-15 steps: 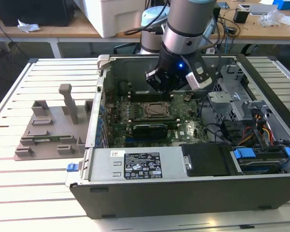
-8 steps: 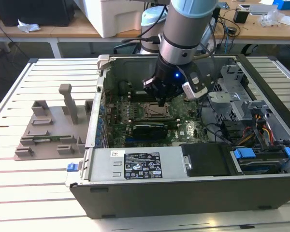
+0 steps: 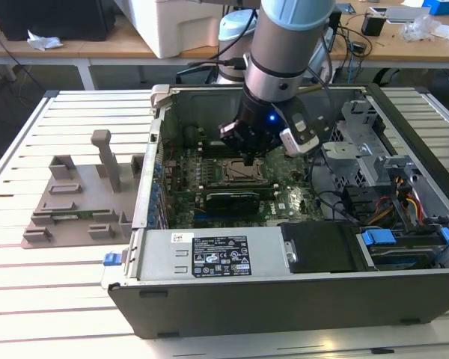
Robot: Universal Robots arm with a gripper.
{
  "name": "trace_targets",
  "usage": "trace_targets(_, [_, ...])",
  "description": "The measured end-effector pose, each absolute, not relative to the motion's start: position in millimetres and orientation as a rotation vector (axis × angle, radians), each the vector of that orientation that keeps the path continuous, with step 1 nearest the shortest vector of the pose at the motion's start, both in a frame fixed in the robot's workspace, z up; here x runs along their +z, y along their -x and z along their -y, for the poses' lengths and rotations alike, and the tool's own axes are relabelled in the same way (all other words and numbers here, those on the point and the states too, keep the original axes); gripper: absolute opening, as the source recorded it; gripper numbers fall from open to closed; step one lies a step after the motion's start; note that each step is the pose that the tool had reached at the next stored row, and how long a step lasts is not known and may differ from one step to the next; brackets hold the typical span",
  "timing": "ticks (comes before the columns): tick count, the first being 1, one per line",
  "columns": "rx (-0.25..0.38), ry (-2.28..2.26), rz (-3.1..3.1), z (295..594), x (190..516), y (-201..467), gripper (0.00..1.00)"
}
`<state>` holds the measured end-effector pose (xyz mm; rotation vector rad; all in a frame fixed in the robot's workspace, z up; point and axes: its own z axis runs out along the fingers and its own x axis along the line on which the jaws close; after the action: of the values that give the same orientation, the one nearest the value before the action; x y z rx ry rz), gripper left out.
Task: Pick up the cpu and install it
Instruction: 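Install the second cpu locking lever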
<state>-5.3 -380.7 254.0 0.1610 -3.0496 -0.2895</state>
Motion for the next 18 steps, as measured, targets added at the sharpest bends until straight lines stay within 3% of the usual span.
trace_targets(18, [-0.290,-0.161,3.050,380.7,247.8,8.5,0.11])
